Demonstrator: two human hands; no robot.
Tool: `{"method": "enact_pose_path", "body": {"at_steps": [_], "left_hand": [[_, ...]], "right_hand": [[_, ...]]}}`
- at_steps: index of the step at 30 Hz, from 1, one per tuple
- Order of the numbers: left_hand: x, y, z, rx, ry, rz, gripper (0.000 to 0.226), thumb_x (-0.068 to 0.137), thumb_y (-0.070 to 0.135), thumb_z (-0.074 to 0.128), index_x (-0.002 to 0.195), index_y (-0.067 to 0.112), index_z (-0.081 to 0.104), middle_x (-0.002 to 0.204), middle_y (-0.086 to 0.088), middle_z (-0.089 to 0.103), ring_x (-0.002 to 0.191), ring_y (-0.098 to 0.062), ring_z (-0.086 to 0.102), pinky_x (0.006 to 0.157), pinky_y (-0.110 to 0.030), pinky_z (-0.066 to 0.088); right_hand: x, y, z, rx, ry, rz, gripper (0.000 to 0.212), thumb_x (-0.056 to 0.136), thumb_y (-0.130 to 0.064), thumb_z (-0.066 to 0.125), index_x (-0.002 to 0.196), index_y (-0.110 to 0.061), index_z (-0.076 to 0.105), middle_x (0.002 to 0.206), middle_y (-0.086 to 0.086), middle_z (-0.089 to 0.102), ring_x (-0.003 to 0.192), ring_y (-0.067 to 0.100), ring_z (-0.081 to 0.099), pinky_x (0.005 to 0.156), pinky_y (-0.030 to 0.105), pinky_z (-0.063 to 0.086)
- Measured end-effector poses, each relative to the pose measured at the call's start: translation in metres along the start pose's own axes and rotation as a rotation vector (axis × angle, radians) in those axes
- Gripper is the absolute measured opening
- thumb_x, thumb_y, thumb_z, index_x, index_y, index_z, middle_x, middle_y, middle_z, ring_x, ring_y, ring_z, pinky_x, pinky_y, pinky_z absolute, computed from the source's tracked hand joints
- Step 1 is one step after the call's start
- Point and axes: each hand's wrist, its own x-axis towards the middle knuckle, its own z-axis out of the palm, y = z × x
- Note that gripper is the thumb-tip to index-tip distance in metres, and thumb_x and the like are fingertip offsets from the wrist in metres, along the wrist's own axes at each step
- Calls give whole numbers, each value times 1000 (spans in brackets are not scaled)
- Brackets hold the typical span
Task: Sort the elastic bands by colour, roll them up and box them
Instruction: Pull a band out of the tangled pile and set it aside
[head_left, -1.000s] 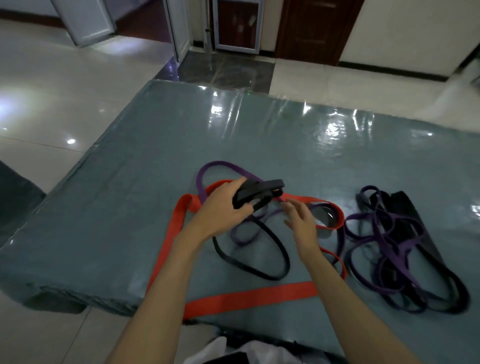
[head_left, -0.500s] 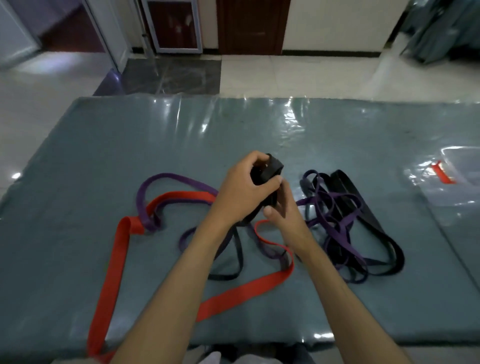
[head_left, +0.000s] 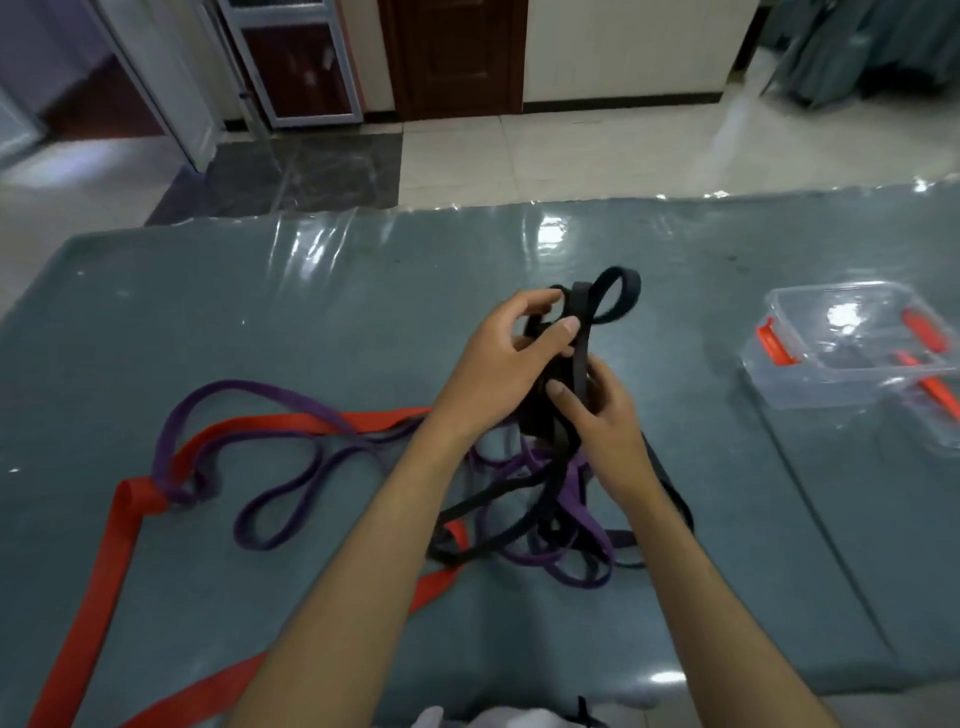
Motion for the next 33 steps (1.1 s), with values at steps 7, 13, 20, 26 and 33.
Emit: {"method": "enact_pose_path", "body": {"at_steps": [7, 13, 20, 26, 33], "left_hand": [[-3, -28, 21, -93, 177, -158, 14, 104, 26, 63, 113, 27, 73, 115, 3, 74, 90, -22, 80, 69, -39, 66], [-25, -62, 6, 48, 167, -251, 22, 106, 20, 60, 98, 34, 74, 99, 2, 79, 81, -16, 77, 62, -34, 62], [-38, -97, 10, 153, 132, -389, 14, 105, 12, 59, 104, 22, 69, 97, 0, 75, 78, -11, 71, 63, -25, 59], [-33, -123, 29, 295, 109, -413, 14, 103, 17, 64, 99, 30, 69, 97, 6, 77, 81, -10, 73, 75, -26, 54], [-35, -144, 35, 524, -9, -415, 13, 102, 24, 64, 111, 27, 73, 106, 13, 76, 102, -4, 69, 98, -36, 56]], "right_hand": [[23, 14, -67, 168, -46, 253, 41, 89, -45, 81, 124, -24, 75, 116, 14, 78, 100, 33, 78, 78, 37, 65], [60, 14, -125, 367, 18, 444, 21, 94, -30, 69, 100, -11, 74, 80, 11, 75, 60, 19, 69, 46, 24, 53], [127, 40, -189, -91, -82, 727, 32, 99, -35, 67, 106, -3, 72, 79, 16, 78, 57, 19, 72, 35, 20, 41], [121, 119, -182, -579, 0, 707, 50, 89, -19, 81, 132, -6, 58, 103, 16, 72, 87, 34, 73, 78, 47, 62], [72, 169, -198, -917, 58, 657, 69, 93, -12, 70, 155, -8, 38, 143, 31, 52, 134, 48, 49, 111, 58, 44]]}}
